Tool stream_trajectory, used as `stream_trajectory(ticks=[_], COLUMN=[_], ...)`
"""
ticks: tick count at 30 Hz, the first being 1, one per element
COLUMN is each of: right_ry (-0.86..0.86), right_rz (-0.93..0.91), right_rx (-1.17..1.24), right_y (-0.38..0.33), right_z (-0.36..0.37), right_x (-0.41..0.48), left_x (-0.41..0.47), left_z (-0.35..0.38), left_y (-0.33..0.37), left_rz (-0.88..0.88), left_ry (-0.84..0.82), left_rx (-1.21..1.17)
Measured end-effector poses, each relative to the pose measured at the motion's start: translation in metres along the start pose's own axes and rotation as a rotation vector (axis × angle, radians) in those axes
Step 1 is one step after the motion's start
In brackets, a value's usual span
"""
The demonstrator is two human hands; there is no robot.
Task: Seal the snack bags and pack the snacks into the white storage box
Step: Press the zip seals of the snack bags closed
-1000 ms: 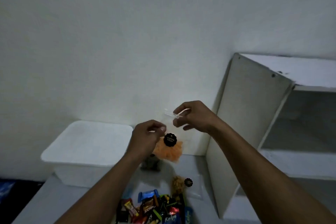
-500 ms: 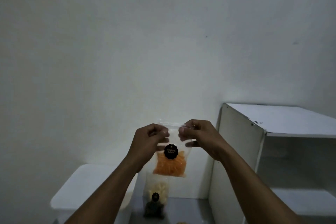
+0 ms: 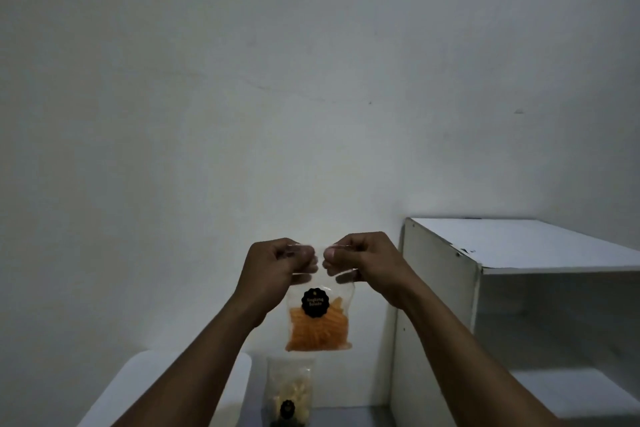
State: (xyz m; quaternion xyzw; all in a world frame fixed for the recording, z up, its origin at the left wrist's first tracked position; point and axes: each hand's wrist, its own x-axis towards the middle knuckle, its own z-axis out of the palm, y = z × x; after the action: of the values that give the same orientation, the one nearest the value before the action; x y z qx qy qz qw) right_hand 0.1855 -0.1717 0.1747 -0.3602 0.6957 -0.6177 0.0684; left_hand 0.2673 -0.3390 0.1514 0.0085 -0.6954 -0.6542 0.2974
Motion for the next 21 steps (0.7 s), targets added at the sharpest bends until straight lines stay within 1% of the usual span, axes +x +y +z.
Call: stream_trajectory(ticks=[4, 8, 11, 15, 17, 21], right_ry=[0.016, 0.062, 0.063, -0.002, -0.014, 0.024], right_rz=[0.031, -0.017, -0.019, -0.019, -0.036, -0.066], right_rx=[0.101, 0.028, 0.063, 0.048, 0.024, -0.009], right_y=[0.004, 0.003, 0.003, 0.005, 0.004, 0.003], right_z=[0.001, 0.0, 0.0, -0.001, 0.001, 0.001], right_x=[0.001, 0.004, 0.007, 0.01, 0.013, 0.021], left_x=[0.004, 0.004, 0.006, 0.011, 0.011, 0.011], left_z=[-0.003, -0.004, -0.006, -0.004, -0.001, -0.003], left_y=[0.002, -0.001, 0.0, 0.001, -0.001, -0.002], left_rz=[0.016, -0.02, -0.02, 0.013, 0.032, 0.008], left_ry=[0.05, 0.001, 0.014, 0.007, 0.005, 0.013], left_rx=[-0.01, -0.071, -0.106, 0.011, 0.027, -0.077])
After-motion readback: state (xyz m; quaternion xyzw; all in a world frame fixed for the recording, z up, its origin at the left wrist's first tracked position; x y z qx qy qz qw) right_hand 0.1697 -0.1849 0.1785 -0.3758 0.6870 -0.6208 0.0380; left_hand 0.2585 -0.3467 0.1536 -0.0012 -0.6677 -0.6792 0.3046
